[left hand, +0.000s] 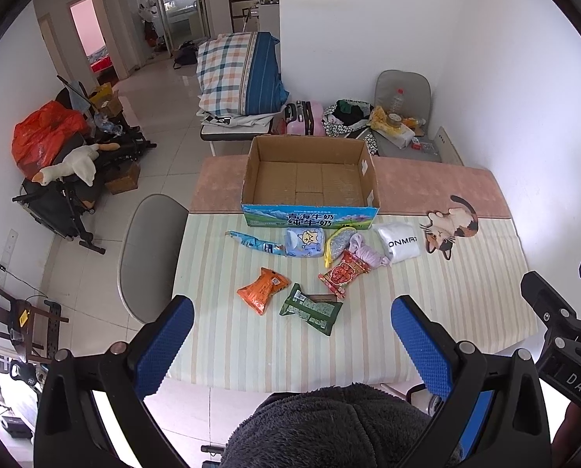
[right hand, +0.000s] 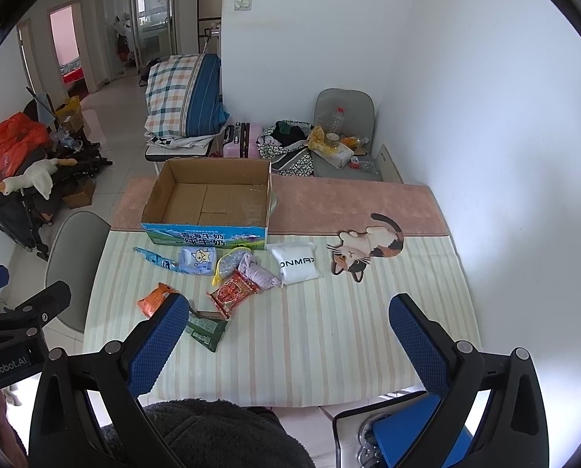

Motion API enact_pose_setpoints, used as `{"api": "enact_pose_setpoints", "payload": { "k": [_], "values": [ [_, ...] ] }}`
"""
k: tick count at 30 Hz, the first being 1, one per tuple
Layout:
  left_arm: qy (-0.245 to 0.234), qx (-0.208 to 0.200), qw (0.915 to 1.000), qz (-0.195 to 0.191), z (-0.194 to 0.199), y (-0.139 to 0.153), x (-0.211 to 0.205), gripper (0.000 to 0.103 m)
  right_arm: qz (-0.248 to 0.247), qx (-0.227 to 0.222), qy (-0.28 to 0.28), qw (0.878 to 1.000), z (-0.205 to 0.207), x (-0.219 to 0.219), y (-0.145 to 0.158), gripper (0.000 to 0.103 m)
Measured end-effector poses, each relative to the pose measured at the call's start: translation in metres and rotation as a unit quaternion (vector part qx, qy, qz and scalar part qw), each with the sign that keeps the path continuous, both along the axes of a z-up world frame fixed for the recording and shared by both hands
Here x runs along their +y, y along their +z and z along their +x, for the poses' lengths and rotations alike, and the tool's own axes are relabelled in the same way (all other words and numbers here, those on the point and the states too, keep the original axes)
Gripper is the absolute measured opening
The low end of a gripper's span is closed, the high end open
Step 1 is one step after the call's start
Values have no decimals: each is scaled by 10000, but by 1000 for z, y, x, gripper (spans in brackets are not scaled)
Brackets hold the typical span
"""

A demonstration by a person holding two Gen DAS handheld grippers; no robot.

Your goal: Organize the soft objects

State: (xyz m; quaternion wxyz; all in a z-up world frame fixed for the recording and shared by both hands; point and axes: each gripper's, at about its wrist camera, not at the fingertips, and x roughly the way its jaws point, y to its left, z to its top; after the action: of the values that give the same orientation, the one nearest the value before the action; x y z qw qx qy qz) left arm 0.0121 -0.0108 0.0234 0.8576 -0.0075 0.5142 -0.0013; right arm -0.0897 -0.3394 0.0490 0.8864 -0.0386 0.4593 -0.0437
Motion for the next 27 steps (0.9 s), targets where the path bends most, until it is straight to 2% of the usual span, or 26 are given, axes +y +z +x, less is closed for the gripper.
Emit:
{"api": "enact_pose_setpoints", "payload": {
  "k": [13,27],
  "values": [
    [68,-109,9999,6,-4,5,0,103,41,-48,36,10000,1,-3,3,103],
    [133,-15,9999,-48,1,-3,1,103,190,-2,53,9998,9,-8,-9,103]
  ]
}}
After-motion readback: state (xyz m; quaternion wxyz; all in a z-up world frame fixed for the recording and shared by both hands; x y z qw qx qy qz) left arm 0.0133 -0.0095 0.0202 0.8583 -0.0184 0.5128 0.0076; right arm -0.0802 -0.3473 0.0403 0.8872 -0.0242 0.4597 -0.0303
